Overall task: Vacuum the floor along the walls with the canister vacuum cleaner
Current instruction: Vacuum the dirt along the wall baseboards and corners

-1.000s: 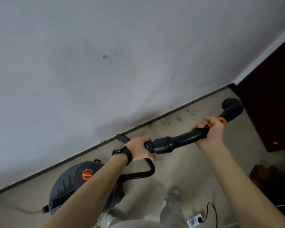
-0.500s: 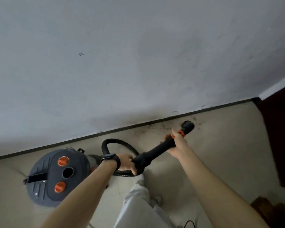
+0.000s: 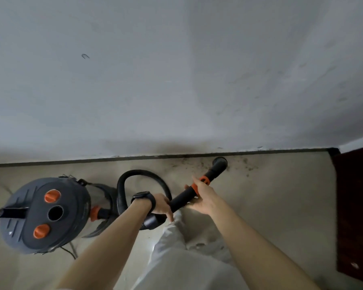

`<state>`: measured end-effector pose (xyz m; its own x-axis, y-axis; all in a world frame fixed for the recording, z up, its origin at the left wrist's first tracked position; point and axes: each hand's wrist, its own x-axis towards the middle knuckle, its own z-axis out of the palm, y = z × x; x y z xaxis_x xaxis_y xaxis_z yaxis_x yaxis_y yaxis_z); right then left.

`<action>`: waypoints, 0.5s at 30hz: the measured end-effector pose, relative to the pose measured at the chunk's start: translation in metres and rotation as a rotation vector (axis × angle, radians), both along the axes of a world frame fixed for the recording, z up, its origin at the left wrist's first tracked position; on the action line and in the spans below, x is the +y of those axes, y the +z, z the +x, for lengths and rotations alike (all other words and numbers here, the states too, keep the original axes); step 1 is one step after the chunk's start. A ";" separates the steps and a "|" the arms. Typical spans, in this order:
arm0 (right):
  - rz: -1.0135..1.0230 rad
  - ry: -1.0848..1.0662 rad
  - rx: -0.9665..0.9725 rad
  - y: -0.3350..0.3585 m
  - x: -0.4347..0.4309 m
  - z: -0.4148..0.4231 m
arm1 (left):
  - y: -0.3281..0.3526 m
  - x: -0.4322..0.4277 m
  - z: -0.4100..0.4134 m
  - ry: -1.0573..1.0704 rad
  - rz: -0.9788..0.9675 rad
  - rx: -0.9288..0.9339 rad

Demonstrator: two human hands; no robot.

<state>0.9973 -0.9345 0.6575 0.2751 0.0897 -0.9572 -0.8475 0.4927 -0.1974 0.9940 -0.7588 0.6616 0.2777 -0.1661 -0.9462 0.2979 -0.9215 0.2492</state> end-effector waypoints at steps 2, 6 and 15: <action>-0.017 0.119 -0.004 0.001 -0.009 0.011 | 0.000 -0.010 0.001 -0.006 0.025 0.010; -0.107 0.280 -0.017 -0.007 -0.023 0.038 | -0.004 -0.030 0.007 0.084 0.041 0.011; -0.115 0.626 -0.042 -0.046 -0.062 0.067 | -0.011 -0.088 0.002 0.375 0.160 0.034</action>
<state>1.0643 -0.9967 0.6116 0.2409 0.1430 -0.9600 -0.9585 -0.1202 -0.2585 0.9959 -0.8471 0.6501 0.2594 0.0910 -0.9615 0.6258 -0.7741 0.0956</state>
